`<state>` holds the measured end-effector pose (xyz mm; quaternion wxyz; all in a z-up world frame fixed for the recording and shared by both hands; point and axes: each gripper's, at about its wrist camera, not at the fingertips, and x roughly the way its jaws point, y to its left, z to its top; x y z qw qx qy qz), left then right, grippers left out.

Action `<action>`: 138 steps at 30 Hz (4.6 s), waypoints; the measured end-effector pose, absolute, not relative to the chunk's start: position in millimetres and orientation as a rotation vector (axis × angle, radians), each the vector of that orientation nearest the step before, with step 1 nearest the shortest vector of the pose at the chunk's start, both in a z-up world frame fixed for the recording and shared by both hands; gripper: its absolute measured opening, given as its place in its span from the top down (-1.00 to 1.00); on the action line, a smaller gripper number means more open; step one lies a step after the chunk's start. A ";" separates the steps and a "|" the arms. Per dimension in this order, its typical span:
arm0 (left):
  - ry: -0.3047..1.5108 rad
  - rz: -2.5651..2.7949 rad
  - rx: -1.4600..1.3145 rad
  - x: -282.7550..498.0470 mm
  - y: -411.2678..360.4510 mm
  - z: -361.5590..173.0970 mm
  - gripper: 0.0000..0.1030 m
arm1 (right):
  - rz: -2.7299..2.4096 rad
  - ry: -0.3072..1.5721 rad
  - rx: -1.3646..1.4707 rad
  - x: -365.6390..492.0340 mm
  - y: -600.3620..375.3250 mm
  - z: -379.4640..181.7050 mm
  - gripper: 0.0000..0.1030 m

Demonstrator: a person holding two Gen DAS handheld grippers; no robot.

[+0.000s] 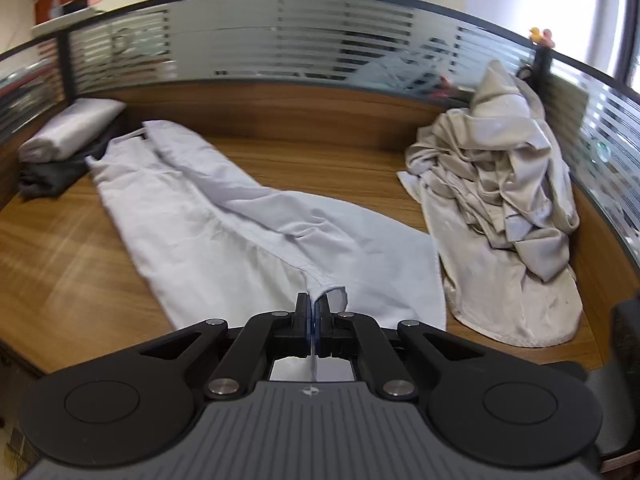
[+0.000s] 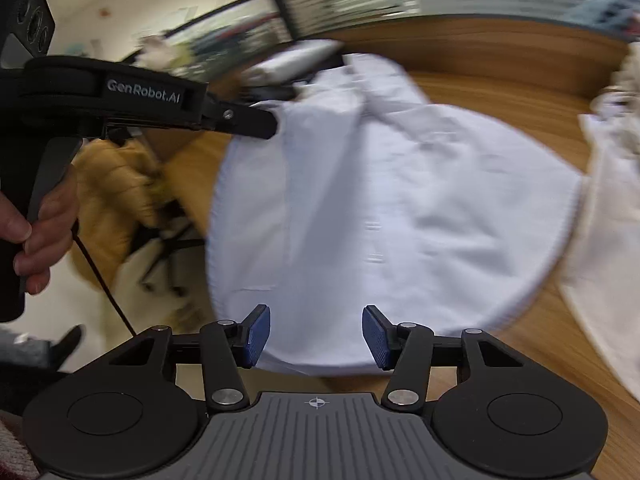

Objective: Fold clothes

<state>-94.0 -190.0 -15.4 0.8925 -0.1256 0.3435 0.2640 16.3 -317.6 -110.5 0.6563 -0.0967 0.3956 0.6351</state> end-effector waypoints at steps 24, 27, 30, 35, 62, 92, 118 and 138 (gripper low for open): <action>0.644 0.626 -0.325 -134.6 -193.2 -21.5 0.97 | 1.234 0.934 -0.333 31.3 -310.8 -143.8 0.30; 0.649 0.624 -0.332 -134.1 -187.6 -23.9 0.97 | 1.214 0.846 -0.419 25.0 -310.5 -143.2 0.32; 0.651 0.622 -0.331 -132.4 -183.5 -24.0 0.97 | 1.223 0.733 -0.545 14.9 -298.9 -144.0 0.39; 0.657 0.617 -0.330 -129.9 -178.6 -24.1 0.97 | 1.238 0.672 -0.608 13.3 -279.0 -148.1 0.43; 0.672 0.642 -0.359 -128.1 -175.9 -29.5 0.97 | 1.066 0.691 -0.493 80.7 -296.2 -117.1 0.68; 0.682 0.647 -0.338 -129.1 -175.7 -28.1 0.97 | 1.013 1.341 0.252 61.3 -339.8 -173.5 0.68; 0.642 0.598 -0.334 -131.0 -190.6 -15.4 0.97 | 1.159 0.957 -0.094 48.5 -315.1 -107.4 0.83; 0.739 0.488 -0.369 -100.3 -184.3 -48.0 0.38 | 1.097 0.971 -0.149 49.6 -334.0 -133.6 0.61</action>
